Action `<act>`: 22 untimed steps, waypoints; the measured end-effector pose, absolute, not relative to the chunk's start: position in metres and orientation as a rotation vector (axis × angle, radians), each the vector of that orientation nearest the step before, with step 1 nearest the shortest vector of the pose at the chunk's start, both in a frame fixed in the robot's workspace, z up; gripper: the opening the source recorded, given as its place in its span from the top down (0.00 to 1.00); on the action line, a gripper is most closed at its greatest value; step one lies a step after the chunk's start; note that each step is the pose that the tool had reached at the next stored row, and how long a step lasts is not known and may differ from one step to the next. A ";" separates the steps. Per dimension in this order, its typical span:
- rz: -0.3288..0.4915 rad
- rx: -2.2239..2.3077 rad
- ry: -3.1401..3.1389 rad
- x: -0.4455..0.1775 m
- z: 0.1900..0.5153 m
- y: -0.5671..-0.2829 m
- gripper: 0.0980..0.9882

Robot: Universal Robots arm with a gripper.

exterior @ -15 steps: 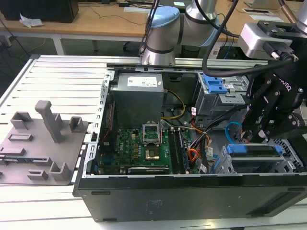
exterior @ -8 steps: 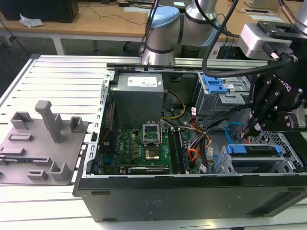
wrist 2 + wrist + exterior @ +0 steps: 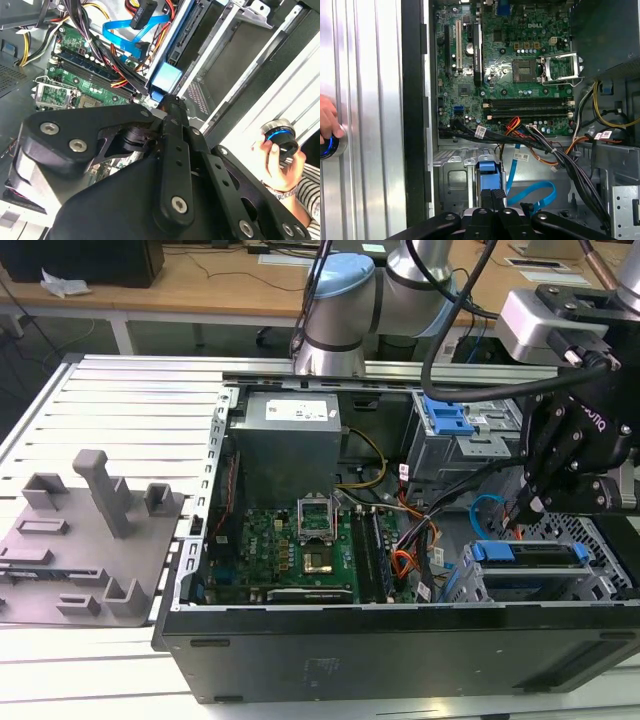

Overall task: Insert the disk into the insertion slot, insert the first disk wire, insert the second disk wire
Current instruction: 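Insert the disk into the insertion slot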

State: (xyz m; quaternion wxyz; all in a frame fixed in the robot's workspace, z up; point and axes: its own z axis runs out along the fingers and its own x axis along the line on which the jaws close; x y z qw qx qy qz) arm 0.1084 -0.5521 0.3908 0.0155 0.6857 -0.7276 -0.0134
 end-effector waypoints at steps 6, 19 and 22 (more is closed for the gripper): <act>-0.043 2.132 -2.263 0.119 0.391 -0.551 0.99; -0.052 2.128 -2.258 0.124 0.360 -0.551 0.99; -0.052 2.128 -2.258 0.124 0.359 -0.551 0.99</act>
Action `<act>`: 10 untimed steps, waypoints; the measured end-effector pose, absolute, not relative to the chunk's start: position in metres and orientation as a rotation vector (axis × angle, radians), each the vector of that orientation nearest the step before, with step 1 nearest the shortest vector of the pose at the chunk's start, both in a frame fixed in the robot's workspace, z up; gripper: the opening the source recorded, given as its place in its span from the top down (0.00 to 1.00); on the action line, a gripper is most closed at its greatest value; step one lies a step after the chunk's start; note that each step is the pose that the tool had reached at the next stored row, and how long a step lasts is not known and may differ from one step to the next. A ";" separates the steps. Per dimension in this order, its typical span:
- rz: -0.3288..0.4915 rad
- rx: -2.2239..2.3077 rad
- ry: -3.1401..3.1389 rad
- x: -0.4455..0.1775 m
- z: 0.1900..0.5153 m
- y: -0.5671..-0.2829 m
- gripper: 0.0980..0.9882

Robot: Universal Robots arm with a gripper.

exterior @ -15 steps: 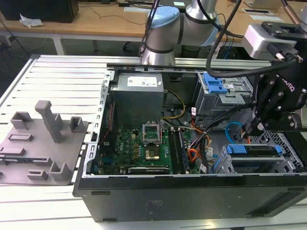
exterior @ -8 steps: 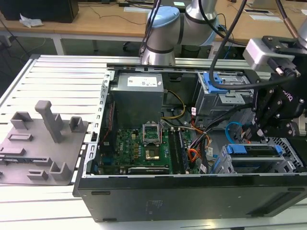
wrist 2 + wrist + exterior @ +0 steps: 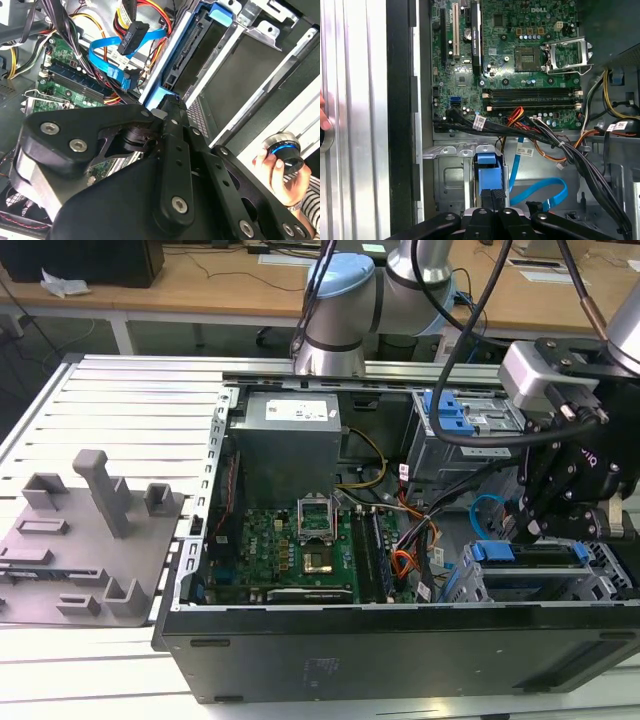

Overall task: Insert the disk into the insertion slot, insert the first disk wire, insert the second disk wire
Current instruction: 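Insert the disk into the insertion slot, then insert the first disk wire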

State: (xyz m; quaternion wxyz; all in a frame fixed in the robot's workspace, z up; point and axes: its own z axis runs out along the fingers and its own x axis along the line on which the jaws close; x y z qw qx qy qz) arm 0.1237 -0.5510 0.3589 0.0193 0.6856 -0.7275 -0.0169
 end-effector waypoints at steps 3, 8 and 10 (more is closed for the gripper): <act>-0.052 2.128 -2.258 0.124 0.359 -0.551 0.99; -0.052 2.128 -2.258 0.124 0.359 -0.551 0.99; -0.052 2.128 -2.258 0.124 0.359 -0.551 0.99</act>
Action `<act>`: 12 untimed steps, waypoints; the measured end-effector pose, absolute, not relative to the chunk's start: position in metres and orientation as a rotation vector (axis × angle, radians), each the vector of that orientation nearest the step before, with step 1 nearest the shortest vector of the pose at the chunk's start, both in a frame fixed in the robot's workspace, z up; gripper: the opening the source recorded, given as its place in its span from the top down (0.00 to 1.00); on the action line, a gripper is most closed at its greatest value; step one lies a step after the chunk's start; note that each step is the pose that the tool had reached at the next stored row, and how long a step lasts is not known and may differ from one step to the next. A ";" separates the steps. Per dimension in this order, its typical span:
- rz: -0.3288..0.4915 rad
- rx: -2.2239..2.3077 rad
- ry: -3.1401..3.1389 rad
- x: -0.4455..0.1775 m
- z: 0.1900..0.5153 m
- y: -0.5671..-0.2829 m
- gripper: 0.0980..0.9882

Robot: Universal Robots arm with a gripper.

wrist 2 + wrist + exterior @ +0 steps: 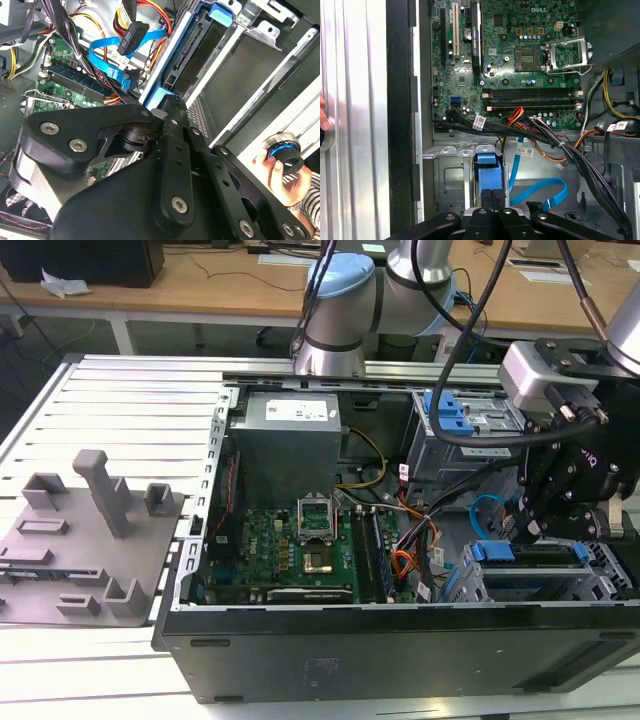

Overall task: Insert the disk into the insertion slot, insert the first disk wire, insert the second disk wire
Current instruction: 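Insert the first disk wire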

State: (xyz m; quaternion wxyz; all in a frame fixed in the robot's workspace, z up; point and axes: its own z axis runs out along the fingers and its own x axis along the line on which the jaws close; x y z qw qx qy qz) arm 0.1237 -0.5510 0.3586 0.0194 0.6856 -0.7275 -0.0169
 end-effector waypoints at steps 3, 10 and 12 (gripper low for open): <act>-0.052 2.128 -2.258 0.130 0.359 -0.551 0.99; -0.050 2.127 -2.257 0.153 0.358 -0.534 0.99; -0.038 2.121 -2.252 0.153 0.359 -0.527 0.99</act>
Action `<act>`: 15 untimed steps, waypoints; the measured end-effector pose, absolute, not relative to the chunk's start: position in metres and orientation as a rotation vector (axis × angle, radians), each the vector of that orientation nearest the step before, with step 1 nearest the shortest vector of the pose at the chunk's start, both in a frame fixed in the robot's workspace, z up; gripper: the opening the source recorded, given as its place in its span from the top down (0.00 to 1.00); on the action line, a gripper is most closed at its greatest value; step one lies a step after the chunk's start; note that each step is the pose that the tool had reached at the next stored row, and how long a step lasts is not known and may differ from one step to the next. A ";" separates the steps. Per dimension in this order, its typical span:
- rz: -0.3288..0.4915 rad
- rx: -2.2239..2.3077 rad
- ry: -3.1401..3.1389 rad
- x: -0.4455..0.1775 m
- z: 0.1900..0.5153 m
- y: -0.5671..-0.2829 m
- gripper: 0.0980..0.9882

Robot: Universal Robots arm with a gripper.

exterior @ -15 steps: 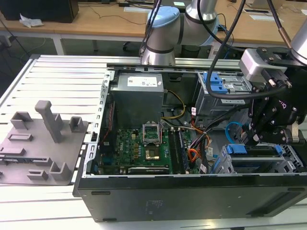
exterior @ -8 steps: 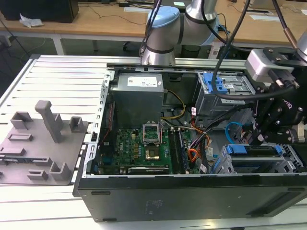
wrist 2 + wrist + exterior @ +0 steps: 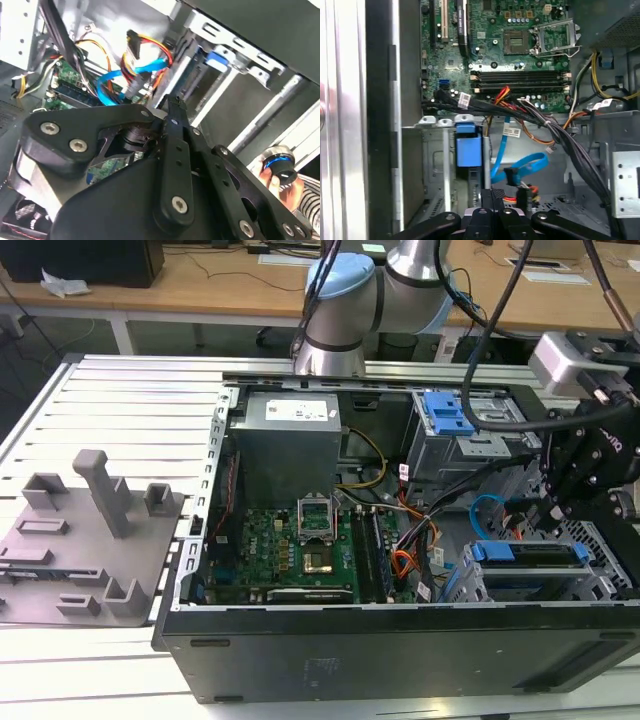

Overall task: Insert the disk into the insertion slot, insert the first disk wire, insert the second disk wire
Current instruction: 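Insert the first disk wire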

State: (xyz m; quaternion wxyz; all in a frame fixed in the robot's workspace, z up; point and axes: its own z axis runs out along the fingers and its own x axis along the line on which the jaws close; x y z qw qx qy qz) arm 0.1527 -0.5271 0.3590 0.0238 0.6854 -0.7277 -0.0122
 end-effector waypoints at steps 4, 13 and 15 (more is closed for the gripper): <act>-0.033 2.119 -2.250 0.153 0.368 -0.516 0.99; -0.033 2.119 -2.250 0.153 0.368 -0.500 0.85; -0.033 2.119 -2.250 0.153 0.367 -0.500 0.77</act>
